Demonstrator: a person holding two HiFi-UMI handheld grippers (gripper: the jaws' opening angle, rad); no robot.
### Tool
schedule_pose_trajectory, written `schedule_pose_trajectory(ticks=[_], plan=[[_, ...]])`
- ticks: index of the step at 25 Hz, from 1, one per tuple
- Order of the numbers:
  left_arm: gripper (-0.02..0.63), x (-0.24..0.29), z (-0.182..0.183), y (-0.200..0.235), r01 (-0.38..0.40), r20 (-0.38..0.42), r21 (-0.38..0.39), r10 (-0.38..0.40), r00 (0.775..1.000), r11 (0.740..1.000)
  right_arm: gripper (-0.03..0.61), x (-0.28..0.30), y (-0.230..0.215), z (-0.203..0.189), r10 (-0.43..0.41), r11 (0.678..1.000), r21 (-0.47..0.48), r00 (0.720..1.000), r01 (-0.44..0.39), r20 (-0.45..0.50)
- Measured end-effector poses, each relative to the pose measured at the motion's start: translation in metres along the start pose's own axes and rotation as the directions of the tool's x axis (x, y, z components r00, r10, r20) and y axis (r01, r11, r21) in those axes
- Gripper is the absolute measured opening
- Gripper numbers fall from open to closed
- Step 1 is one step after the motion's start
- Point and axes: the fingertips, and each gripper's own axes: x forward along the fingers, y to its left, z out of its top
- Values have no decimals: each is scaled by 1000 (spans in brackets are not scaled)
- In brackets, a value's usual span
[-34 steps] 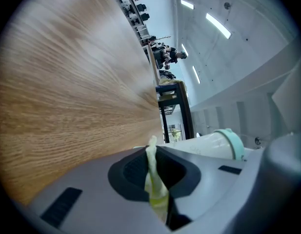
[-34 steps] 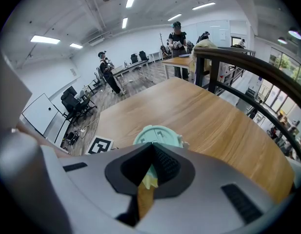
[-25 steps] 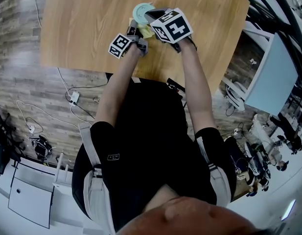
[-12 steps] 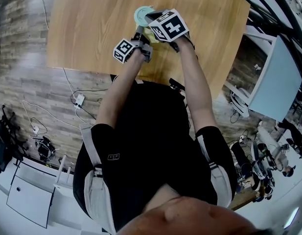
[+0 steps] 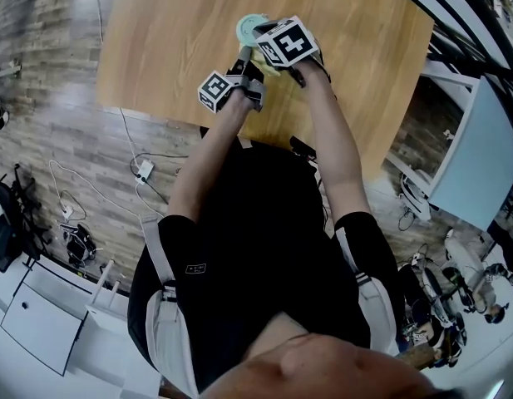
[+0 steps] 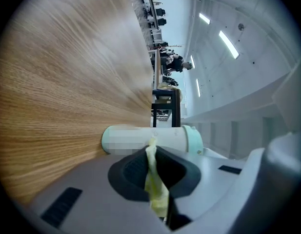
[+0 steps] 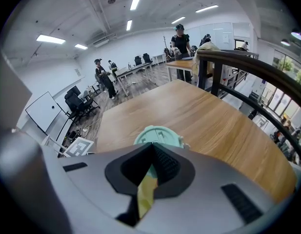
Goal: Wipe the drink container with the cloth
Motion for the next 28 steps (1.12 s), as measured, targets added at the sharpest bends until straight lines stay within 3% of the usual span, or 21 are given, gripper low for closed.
schedule_pose_trajectory(ticks=[4,11,17,28], plan=[[40,2,2,-15,47,13,-6,-47,999,999,31,2,-7,0,6,1000,4,1000,-6,-3],[40,-3,2,-24,78,-37,-46,-80,996,996,31,5,-5,0,-25,999,43,1000,26,-20],[40,-1,-12,-37,128,-155,-23,-131,979,991,31,6,-13,-4,-63,994,83,998,65,-26],[40,-24,1,-42,143,-297,167,-88,951,975,32,5,-14,-8,-179,974,146,983,171,44]])
